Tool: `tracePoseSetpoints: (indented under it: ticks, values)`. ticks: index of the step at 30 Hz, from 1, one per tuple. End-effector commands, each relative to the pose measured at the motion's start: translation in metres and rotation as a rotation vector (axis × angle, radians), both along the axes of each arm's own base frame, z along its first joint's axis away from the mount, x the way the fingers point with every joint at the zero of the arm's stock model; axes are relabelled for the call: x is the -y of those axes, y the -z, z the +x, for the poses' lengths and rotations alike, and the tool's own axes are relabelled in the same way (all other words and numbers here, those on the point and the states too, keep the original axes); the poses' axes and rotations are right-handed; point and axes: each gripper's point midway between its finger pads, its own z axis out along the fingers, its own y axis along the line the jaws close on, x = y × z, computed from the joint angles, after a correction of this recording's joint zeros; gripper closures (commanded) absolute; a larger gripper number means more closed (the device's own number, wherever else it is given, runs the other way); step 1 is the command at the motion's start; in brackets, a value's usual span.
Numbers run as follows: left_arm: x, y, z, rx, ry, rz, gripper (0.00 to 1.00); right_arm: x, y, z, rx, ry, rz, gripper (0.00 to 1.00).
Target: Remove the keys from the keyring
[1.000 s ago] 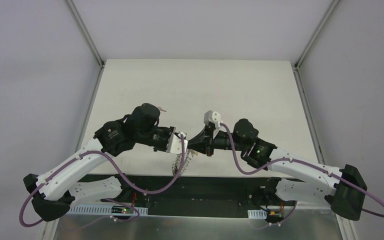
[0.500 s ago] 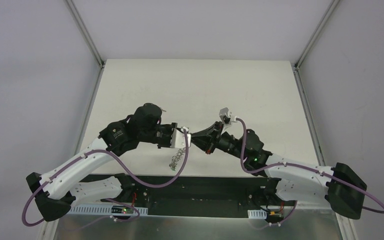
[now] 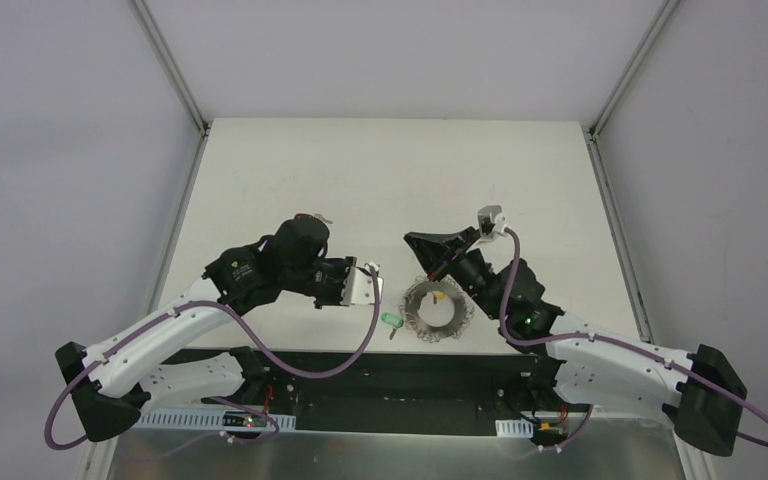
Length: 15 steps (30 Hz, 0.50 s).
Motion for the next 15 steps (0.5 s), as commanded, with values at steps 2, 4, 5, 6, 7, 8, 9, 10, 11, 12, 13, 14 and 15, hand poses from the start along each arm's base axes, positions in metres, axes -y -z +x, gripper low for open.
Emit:
tracePoseSetpoints:
  ticks: [2,4,5,6,7,8,9,10,11,12,13,14,15]
  values:
    - [0.003,-0.002,0.011,-0.010,-0.080,-0.005,1.00,0.021,-0.009,0.011,0.048,0.114,-0.111,1.00]
    - [-0.001,0.001,0.026,-0.017,-0.189,0.017,1.00,0.033,0.001,0.015,0.026,0.159,-0.189,1.00]
    - [-0.003,0.002,0.033,-0.027,-0.243,0.025,1.00,0.039,0.007,0.019,0.008,0.189,-0.227,1.00]
    - [-0.004,0.004,0.040,-0.049,-0.305,0.028,1.00,0.047,0.013,0.023,-0.016,0.229,-0.262,0.97]
    - [-0.006,0.008,0.051,-0.086,-0.408,0.023,1.00,0.058,0.021,0.028,-0.051,0.287,-0.301,0.93]
    - [-0.009,0.008,0.061,-0.115,-0.510,0.002,1.00,0.066,0.030,0.030,-0.085,0.320,-0.345,0.87]
    - [-0.013,0.012,0.074,-0.161,-0.641,-0.020,1.00,0.073,0.037,0.032,-0.117,0.348,-0.377,0.80]
    - [-0.019,0.017,0.087,-0.220,-0.773,-0.044,1.00,0.079,0.044,0.033,-0.150,0.372,-0.409,0.73]
    - [-0.027,0.022,0.098,-0.273,-0.892,-0.066,1.00,0.084,0.050,0.033,-0.181,0.387,-0.432,0.68]
    - [-0.033,0.028,0.106,-0.340,-0.977,-0.084,1.00,0.088,0.055,0.032,-0.207,0.397,-0.449,0.63]
    - [-0.039,0.035,0.112,-0.408,-1.059,-0.103,1.00,0.091,0.062,0.030,-0.234,0.397,-0.470,0.59]
    - [-0.047,0.041,0.120,-0.461,-1.158,-0.124,1.00,0.093,0.065,0.029,-0.256,0.400,-0.470,0.55]
    - [-0.056,0.046,0.130,-0.510,-1.268,-0.150,1.00,0.096,0.070,0.026,-0.284,0.397,-0.476,0.50]
